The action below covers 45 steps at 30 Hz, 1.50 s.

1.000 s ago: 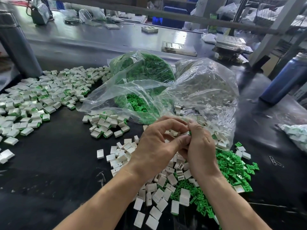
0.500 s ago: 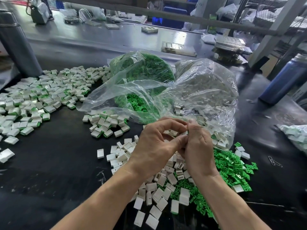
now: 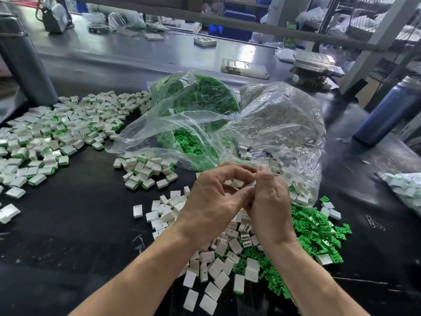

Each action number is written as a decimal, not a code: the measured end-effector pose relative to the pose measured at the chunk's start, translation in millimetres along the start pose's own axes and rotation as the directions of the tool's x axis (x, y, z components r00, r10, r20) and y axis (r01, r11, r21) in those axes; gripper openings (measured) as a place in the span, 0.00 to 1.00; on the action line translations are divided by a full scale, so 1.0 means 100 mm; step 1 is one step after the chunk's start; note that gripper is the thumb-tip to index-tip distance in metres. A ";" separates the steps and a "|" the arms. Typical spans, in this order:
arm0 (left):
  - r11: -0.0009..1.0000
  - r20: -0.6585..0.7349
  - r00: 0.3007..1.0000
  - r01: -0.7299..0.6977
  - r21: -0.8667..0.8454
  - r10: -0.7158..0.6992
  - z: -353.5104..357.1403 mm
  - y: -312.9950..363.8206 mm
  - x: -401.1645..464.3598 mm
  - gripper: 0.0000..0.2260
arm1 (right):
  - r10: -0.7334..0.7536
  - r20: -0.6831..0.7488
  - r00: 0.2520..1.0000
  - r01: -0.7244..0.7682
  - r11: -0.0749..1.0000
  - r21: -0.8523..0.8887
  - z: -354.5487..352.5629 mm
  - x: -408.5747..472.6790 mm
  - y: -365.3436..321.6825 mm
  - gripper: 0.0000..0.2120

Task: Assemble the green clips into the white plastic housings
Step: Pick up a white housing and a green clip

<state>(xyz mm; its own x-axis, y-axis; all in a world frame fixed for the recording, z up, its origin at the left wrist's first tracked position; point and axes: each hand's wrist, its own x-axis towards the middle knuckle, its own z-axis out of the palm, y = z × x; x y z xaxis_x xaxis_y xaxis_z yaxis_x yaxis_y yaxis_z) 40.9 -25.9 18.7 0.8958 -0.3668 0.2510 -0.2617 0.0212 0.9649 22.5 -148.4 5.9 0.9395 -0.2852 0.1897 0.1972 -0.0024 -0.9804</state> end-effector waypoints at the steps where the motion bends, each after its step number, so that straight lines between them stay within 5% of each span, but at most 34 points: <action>1: 1.000 -0.002 1.000 0.004 0.003 -0.004 0.00 0.00 0.00 0.05 | -0.001 -0.001 1.000 0.001 1.000 -0.006 0.00 0.00 0.00 0.25; 11: 1.000 -0.066 0.998 0.023 0.001 -0.023 -0.07 -0.03 0.03 0.04 | 0.048 0.019 0.999 -0.047 0.996 -0.076 -0.08 0.02 -0.05 0.32; 20: 0.999 -0.143 0.990 0.005 0.043 0.001 -0.18 -0.09 0.06 0.04 | -0.095 0.143 0.985 0.108 0.991 -0.085 -0.19 0.05 -0.06 0.07; 37: 0.999 -0.128 0.991 0.049 0.008 -0.047 -0.19 -0.13 0.10 0.04 | -0.107 0.072 0.992 0.121 0.963 -0.241 -0.20 0.08 0.01 0.06; 45: 0.890 -0.236 0.970 0.154 0.429 -0.054 -0.57 -0.12 0.13 0.04 | -0.005 0.070 0.998 0.032 0.919 -0.393 -0.37 0.15 0.01 0.06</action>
<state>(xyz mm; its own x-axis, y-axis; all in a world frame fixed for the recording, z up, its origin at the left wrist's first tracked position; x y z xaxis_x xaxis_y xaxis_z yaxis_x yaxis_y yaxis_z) 75.9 22.5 14.5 0.9681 -0.1376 0.2096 -0.2492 -0.4365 0.8645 26.8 -188.7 5.4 0.9558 -0.2177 0.1975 0.1009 -0.3879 -0.9161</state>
